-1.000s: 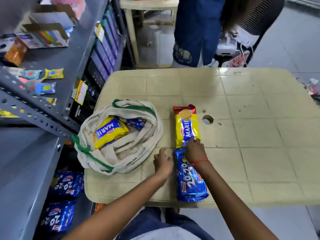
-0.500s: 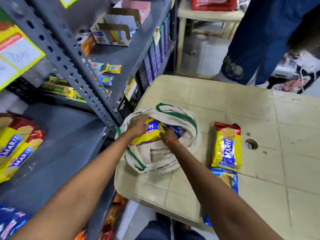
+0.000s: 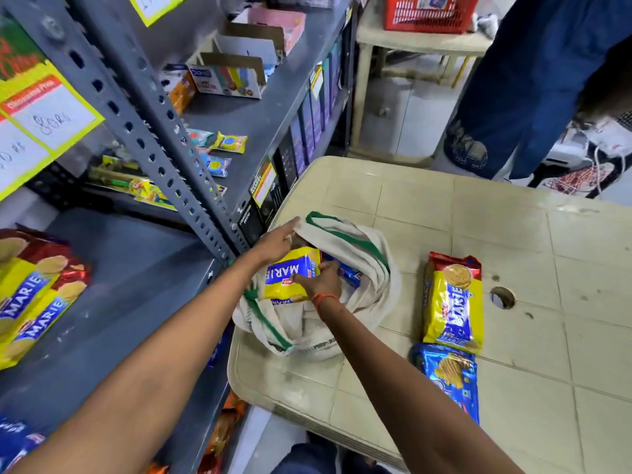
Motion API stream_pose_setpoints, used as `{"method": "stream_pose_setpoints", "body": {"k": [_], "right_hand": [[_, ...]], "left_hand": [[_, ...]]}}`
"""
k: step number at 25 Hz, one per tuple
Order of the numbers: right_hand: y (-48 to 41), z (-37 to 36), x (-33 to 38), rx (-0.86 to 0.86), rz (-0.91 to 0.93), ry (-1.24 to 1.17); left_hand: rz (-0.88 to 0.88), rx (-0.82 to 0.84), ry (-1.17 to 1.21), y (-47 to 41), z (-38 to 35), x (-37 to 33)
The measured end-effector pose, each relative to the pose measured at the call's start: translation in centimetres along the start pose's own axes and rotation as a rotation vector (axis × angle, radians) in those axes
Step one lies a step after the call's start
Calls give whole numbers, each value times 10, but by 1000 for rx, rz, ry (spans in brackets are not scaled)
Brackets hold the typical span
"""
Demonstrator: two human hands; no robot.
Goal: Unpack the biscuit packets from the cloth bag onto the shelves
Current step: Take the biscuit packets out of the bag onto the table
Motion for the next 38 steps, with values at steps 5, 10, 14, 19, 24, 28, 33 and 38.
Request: {"method": "stream_pose_setpoints", "body": {"k": [5,10,14,19,24,28,33,38], "right_hand": [[47,63,47,-153,429,78],[45,164,40,-205,464,-163],[23,215,-17,-257,154,-492],[30,266,-118,-344,31,-392],[12,355,-187,-435,-23,-120],[-15,375,-228,-267,-136,74],[-14,371,-224,-361,-119,227],[7,306,-122,-405,123,227]], "left_hand": [[0,99,389,19,-5,-18],[-78,429,603,43,-41,-80],[-19,386,786,40,-101,-122],[118,262,767,37,-228,-165],[-22,291,656,44,-340,-222],[28,384,695,43,-396,-232],[-20,312,553,44,-391,-232],[25,-103,775,44,-287,-186]]}}
Point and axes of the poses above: each hand's wrist, its own y-axis away from the middle knuckle, its own z-axis out of the back of the hand, x = y × z, the point moved 8 cm from there along -y, towards the middle knuckle, and after that the axes turned 8 degrees about y, right-handed, at the moved point
